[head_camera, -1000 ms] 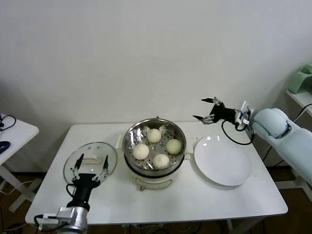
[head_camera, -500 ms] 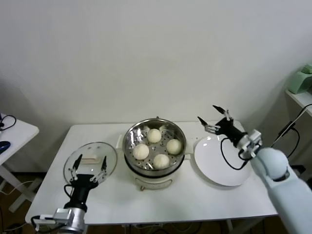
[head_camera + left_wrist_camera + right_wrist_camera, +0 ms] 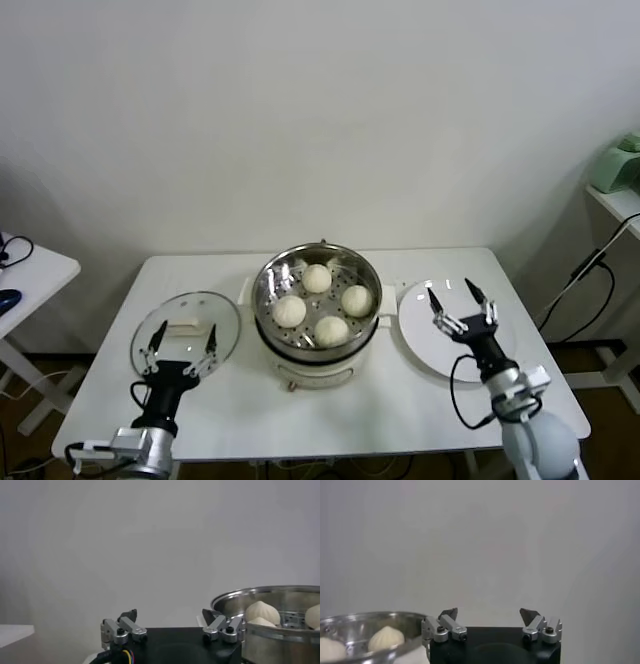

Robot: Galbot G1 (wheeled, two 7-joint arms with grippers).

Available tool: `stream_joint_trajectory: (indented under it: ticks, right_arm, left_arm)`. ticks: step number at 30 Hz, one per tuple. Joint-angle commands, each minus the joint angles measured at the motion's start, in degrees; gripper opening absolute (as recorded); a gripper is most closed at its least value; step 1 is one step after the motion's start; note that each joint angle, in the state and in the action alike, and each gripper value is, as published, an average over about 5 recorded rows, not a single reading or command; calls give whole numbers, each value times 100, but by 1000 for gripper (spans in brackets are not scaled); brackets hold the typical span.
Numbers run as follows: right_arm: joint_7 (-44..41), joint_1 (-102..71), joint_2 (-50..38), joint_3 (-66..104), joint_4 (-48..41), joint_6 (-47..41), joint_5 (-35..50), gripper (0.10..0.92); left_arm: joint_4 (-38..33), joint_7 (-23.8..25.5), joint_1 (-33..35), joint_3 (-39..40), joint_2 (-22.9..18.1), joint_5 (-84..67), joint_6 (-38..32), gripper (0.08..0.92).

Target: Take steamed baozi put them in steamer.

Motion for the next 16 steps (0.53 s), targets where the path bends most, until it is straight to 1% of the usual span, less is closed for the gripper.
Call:
stream_joint_trajectory:
  ticks: [1,7,16]
  right_arm:
    - [55,-1244,780,360,182,631,-92,823]
    - [-3,-1229,649,273,159,622,-18,823]
    - [-12,-1110,380,155,62,560,88,823]
  left_arm:
    - [32,64,-55,-21,-52,-33,3,823]
    - [24,-78,-77,-12,-27,48,108,823]
    - [57,-57,-25,-63,11,20,109,823]
